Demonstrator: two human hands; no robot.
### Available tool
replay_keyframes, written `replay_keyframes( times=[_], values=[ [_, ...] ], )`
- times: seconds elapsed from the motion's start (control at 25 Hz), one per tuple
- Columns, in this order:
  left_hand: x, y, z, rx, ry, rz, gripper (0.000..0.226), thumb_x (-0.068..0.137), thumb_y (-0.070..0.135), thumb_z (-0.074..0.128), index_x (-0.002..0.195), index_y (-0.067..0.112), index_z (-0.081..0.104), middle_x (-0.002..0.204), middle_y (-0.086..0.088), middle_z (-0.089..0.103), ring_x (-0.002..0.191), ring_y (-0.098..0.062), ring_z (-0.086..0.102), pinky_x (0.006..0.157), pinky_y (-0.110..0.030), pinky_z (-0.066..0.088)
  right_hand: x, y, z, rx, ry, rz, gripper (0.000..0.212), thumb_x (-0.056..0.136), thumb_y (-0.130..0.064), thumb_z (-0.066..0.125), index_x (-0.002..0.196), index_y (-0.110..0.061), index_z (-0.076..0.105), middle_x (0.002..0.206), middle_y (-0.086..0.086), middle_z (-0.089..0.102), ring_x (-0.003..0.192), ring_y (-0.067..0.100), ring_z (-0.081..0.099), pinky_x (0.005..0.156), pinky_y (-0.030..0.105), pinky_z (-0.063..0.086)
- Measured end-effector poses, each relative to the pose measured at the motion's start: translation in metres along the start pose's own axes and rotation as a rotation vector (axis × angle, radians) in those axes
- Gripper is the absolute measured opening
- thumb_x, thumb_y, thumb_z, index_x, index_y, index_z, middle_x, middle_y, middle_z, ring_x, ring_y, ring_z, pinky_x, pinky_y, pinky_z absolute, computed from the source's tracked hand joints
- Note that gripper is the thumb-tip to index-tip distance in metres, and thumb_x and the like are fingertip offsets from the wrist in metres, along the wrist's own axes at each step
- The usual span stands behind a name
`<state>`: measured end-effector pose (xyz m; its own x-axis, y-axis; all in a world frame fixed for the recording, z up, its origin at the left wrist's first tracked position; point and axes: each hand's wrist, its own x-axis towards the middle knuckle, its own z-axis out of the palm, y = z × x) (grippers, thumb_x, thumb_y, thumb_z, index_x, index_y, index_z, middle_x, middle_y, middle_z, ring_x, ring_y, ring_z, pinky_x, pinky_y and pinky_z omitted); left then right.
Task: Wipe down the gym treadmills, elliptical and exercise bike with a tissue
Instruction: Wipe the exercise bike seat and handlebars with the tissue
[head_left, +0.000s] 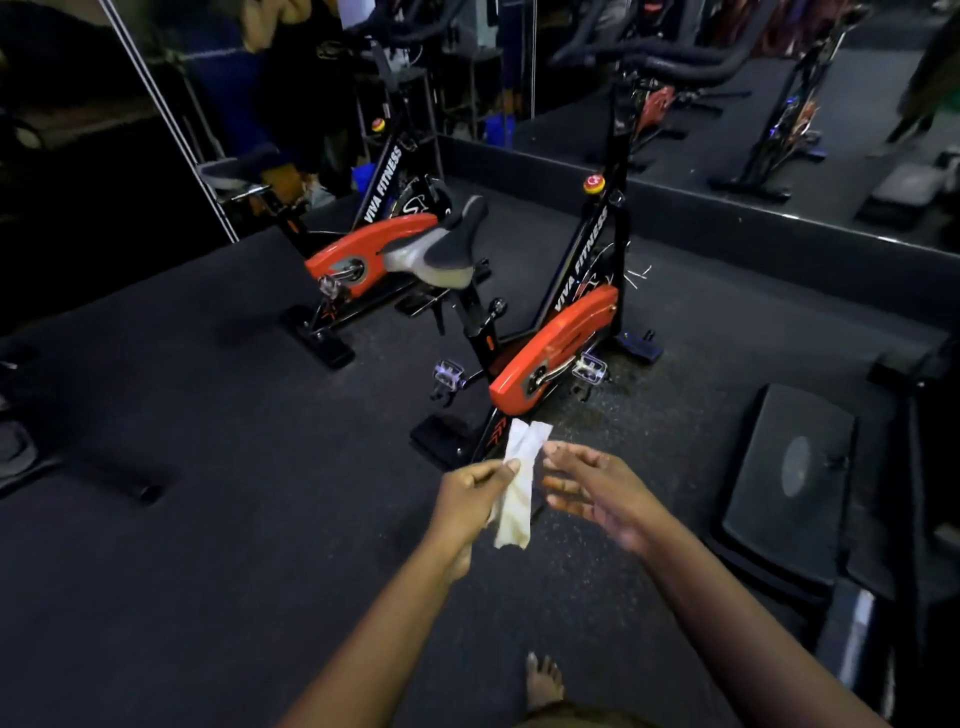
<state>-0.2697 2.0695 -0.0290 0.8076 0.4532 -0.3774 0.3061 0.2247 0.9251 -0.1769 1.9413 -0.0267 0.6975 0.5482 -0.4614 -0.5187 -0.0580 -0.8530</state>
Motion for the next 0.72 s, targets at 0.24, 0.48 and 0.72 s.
replay_keyframes(
  times=[0.24, 0.48, 0.72],
  values=[
    [0.074, 0.040, 0.026, -0.116, 0.135, -0.027, 0.023, 0.095, 0.022, 0.056, 0.083, 0.011, 0.072, 0.081, -0.011, 0.071, 0.076, -0.020, 0.064, 0.067, -0.029, 0.049, 0.061, -0.042, 0.001, -0.083, -0.035, -0.043, 0.014, 0.084, -0.011, 0.067, 0.092, -0.001, 0.066, 0.082, 0.010, 0.071, 0.067, 0.012, 0.067, 0.063, 0.022, 0.056],
    [0.135, 0.066, 0.013, -0.238, 0.054, -0.101, 0.022, 0.094, 0.022, 0.056, 0.107, 0.007, 0.067, 0.092, -0.011, 0.070, 0.076, -0.017, 0.065, 0.067, -0.030, 0.052, 0.113, -0.075, -0.004, 0.025, -0.004, -0.057, 0.007, 0.086, -0.006, 0.062, 0.092, -0.002, 0.063, 0.070, 0.001, 0.071, 0.058, 0.007, 0.066, 0.054, 0.018, 0.052],
    [0.165, 0.073, 0.004, 0.013, 0.029, 0.055, 0.047, 0.083, -0.002, 0.067, 0.114, 0.031, 0.056, 0.079, 0.002, 0.072, 0.073, -0.005, 0.067, 0.064, -0.020, 0.052, 0.137, -0.077, -0.006, 0.109, 0.068, -0.148, 0.024, 0.086, 0.010, 0.056, 0.091, -0.013, 0.049, 0.076, 0.009, 0.064, 0.060, 0.011, 0.063, 0.050, 0.023, 0.052]
  ],
)
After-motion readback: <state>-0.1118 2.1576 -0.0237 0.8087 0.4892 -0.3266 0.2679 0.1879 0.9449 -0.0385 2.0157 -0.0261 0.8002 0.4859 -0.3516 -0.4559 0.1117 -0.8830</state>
